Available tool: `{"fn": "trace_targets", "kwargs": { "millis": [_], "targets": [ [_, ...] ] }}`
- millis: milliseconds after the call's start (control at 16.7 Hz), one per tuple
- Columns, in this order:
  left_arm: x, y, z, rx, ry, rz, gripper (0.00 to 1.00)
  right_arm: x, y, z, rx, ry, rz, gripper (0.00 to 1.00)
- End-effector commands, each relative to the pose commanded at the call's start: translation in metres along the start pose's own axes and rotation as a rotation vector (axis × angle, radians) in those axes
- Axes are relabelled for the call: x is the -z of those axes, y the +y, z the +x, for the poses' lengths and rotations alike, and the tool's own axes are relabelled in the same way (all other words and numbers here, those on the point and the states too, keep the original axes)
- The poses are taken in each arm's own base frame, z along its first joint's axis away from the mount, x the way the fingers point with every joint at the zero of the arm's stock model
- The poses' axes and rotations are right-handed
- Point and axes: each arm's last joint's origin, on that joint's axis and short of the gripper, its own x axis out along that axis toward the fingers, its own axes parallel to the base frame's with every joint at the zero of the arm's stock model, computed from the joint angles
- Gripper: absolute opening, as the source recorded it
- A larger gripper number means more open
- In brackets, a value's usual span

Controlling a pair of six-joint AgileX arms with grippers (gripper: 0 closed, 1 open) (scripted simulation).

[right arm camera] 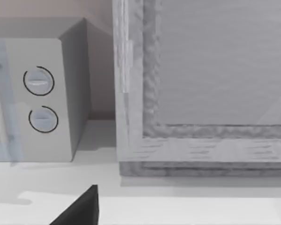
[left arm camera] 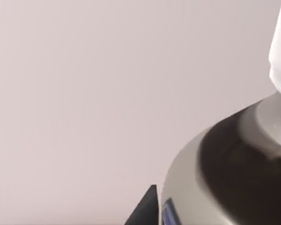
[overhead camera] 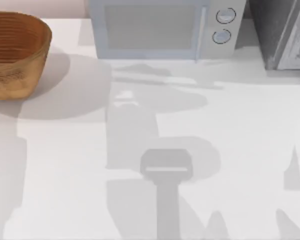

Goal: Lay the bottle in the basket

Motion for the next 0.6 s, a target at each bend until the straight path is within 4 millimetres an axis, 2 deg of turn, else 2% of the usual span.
{"fn": "trace_targets", "kwargs": {
  "millis": [240,600],
  "targets": [
    [0.0,0.0,0.0,0.0,0.0,0.0,0.98,0.0,0.0,0.0,0.0,0.0,0.0,1.0],
    [0.0,0.0,0.0,0.0,0.0,0.0,1.0,0.0,0.0,0.0,0.0,0.0,0.0,1.0]
  ]
}}
